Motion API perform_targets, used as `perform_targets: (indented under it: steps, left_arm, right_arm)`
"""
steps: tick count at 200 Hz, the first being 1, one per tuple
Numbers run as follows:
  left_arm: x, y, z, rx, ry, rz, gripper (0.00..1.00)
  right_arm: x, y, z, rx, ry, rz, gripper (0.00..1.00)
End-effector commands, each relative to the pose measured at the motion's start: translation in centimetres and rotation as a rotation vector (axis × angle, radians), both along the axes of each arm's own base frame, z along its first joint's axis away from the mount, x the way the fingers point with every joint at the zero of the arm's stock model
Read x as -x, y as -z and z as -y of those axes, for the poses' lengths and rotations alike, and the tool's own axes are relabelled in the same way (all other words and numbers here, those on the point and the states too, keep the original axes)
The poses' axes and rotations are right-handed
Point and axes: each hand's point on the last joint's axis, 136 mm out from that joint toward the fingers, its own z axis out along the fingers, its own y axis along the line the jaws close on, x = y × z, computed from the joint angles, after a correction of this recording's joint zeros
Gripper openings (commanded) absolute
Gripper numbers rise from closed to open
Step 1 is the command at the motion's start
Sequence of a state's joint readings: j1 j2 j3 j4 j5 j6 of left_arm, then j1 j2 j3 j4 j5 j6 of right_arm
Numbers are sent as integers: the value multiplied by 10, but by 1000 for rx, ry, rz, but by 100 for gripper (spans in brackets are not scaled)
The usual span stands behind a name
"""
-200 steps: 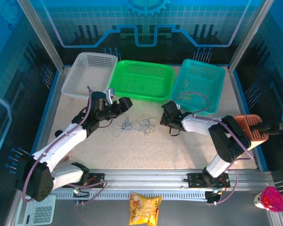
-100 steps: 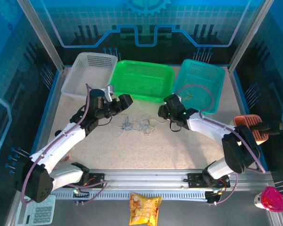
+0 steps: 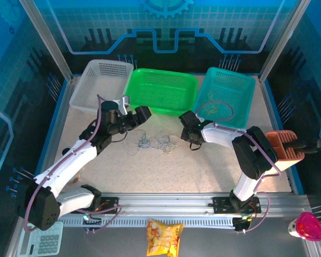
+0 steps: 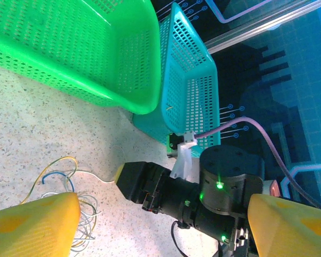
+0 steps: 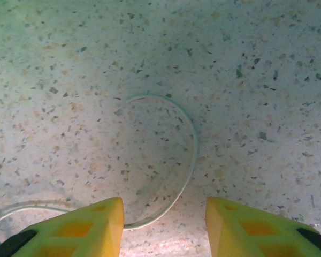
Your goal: Untangle the cables
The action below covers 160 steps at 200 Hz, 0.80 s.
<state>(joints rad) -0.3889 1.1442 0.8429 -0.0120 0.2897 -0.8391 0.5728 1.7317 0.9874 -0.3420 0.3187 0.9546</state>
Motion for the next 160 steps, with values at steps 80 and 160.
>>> perform_targets:
  steps: [80,160]
  left_arm:
    - [2,-12,6,50,25,31,84]
    - [3,-16,5,48,21,33,84]
  right_arm:
    - [-6,28,10,25,89,-62,26]
    - [-11,-15,-3,-50,31,70,0]
